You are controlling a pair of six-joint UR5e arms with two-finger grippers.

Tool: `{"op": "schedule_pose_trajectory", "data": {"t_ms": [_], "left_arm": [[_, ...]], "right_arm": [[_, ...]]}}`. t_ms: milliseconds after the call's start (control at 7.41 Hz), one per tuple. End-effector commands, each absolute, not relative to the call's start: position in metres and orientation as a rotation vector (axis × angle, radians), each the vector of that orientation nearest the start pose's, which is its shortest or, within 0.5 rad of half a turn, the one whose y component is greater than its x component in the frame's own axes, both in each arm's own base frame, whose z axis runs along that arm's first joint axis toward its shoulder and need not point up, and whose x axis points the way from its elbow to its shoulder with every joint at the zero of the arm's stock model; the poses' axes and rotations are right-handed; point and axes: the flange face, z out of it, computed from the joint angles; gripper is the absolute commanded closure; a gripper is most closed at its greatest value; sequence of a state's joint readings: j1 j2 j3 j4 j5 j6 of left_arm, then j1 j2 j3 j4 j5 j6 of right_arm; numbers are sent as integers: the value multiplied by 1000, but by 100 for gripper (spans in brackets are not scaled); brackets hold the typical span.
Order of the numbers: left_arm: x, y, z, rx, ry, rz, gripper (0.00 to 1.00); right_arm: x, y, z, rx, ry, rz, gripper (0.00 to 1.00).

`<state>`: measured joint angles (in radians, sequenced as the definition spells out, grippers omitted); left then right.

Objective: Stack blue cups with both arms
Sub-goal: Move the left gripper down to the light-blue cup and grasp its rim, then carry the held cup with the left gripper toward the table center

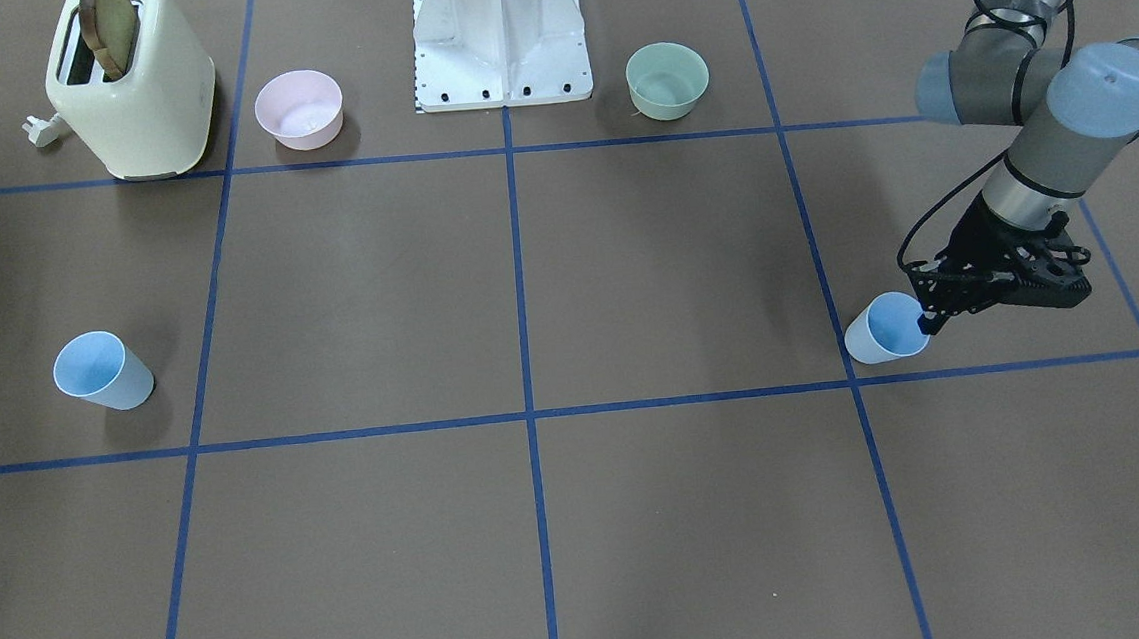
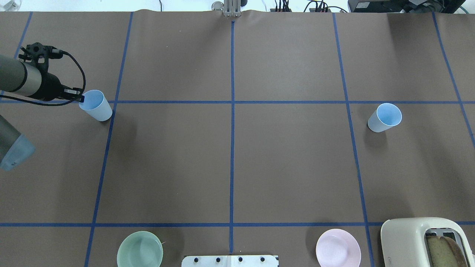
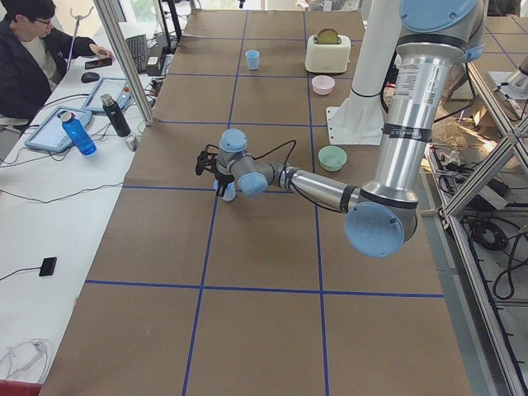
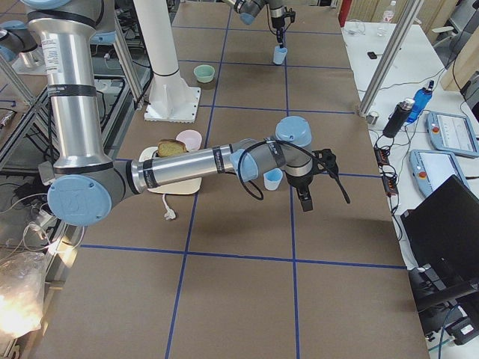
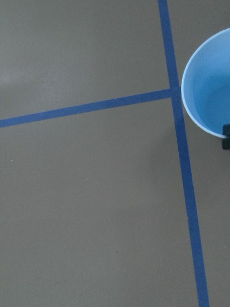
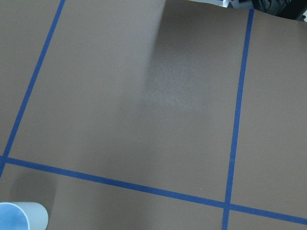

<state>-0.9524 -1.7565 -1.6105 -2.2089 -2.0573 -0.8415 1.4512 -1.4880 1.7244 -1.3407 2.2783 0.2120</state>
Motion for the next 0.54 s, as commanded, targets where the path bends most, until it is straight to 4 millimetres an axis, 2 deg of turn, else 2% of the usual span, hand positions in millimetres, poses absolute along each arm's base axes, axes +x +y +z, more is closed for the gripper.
{"op": "schedule_pose_trajectory", "data": {"t_ms": [0,135,270,405], "left_arm": [[262,-520,425,355,945,3,100],[265,-517,389,326,941,-44,100],[276,-525,349,343,978,-87,100],[325,-516,312,375,995,-134,100]], "right_arm": [[4,-544,516,326,-759,-78,0],[4,-543,517,325,-759,-77,0],[4,-543,517,325,-759,-77,0],[4,-543,517,325,-759,-77,0]]}}
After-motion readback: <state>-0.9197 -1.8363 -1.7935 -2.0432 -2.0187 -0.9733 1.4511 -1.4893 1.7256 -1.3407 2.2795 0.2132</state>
